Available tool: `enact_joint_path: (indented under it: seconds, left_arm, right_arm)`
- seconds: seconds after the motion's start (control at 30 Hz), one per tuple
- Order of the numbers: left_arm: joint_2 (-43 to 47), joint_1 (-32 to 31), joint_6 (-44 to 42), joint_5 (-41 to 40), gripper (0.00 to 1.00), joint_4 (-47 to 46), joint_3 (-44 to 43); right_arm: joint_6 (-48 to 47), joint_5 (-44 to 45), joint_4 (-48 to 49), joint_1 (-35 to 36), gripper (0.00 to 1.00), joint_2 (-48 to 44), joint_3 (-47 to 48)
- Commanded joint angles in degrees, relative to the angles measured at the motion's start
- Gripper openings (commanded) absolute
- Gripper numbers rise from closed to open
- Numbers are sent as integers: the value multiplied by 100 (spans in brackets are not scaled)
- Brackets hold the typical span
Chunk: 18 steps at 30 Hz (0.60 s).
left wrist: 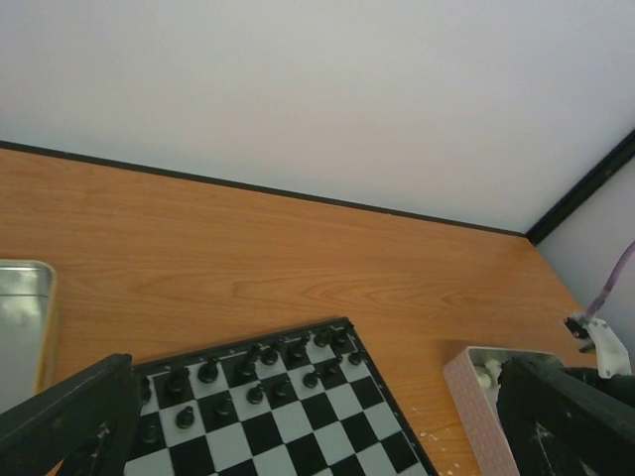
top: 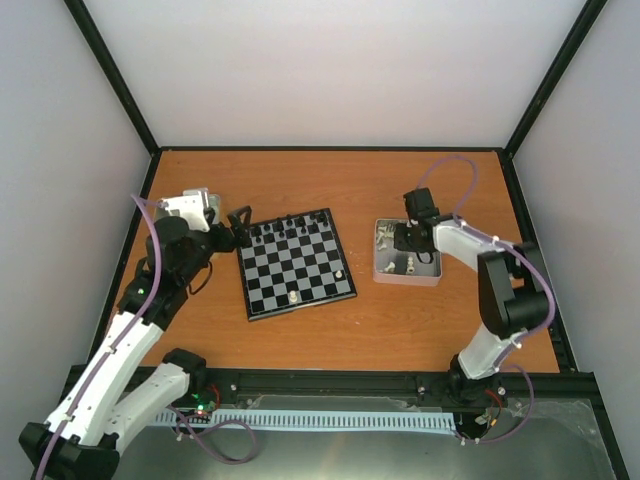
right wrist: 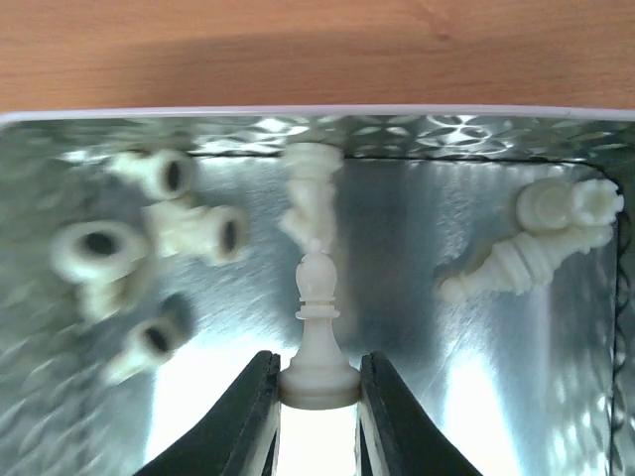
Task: Set up the chess pieces on the board
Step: Pick up the chess piece from the storage box, then place the chess piece on the chessboard.
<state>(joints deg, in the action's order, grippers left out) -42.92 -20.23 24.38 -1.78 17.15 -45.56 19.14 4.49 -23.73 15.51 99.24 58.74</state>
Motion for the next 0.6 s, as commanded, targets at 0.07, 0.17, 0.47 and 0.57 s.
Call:
enact_joint_path:
  seconds: [0.07,0.17,0.47,0.57]
  left_arm:
    - [-252,10,462,1614,100,-745,237]
    - [-636,10,659,2910,100,-1150,225]
    - [-1438,-3,1639,5326,98,-2240,106]
    - [-1543,-40,1969,5789,98,-2598,119]
  right_arm:
    - [-127,-1662,643,-31,18,-1472,-668]
    - [-215,-3107,1365,-28,18,-2169,-1054]
    - [379,-5751,3124,731,21,-3111,-1437]
    - [207,-5757,3065,1257,21,-3005,-1199]
